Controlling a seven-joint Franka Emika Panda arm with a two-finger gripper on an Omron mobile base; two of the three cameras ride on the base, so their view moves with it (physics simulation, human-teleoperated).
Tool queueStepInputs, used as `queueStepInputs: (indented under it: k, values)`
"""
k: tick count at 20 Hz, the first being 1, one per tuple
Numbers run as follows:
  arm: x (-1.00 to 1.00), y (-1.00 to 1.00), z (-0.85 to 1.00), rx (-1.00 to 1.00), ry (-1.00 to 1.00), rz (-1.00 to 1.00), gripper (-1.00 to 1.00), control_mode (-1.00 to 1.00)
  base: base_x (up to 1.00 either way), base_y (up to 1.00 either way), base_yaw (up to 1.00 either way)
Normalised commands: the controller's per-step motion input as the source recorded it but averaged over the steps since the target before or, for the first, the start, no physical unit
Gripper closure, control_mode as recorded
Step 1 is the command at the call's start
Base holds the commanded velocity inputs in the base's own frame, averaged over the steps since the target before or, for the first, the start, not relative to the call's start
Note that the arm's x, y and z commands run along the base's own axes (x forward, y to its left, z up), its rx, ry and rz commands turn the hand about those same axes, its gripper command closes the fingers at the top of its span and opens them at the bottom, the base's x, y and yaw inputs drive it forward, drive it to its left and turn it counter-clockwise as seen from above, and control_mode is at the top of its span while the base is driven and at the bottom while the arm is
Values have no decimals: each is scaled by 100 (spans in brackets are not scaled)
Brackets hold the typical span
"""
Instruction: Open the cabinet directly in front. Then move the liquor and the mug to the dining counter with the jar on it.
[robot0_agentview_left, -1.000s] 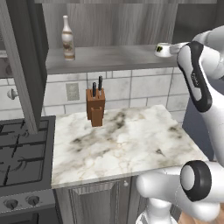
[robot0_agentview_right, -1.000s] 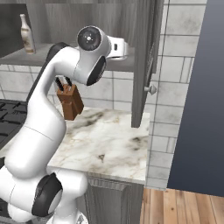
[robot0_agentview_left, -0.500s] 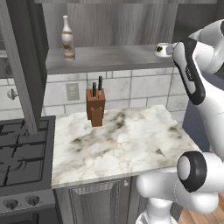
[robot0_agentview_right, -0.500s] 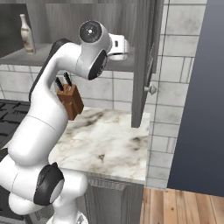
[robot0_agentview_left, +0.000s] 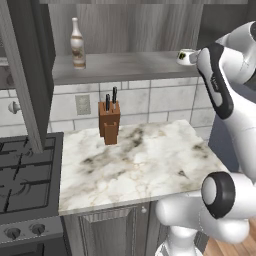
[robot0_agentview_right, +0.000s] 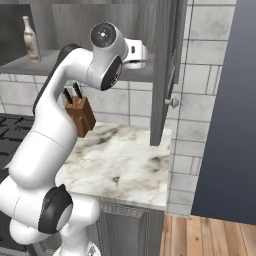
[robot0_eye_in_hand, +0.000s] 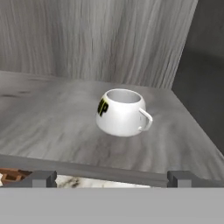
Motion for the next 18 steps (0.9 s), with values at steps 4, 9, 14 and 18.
queueStepInputs:
  k: [4,9,14,18]
  values:
    - [18,-14,-2,0,0,0,-100,-100,0,0,0]
    - [25,-29,-5,0,0,0,-100,-100,0,0,0]
    - [35,-16,-7,0,0,0,-100,-100,0,0,0]
    - [46,0,-1,0,3,0,-100,-100,0,0,0]
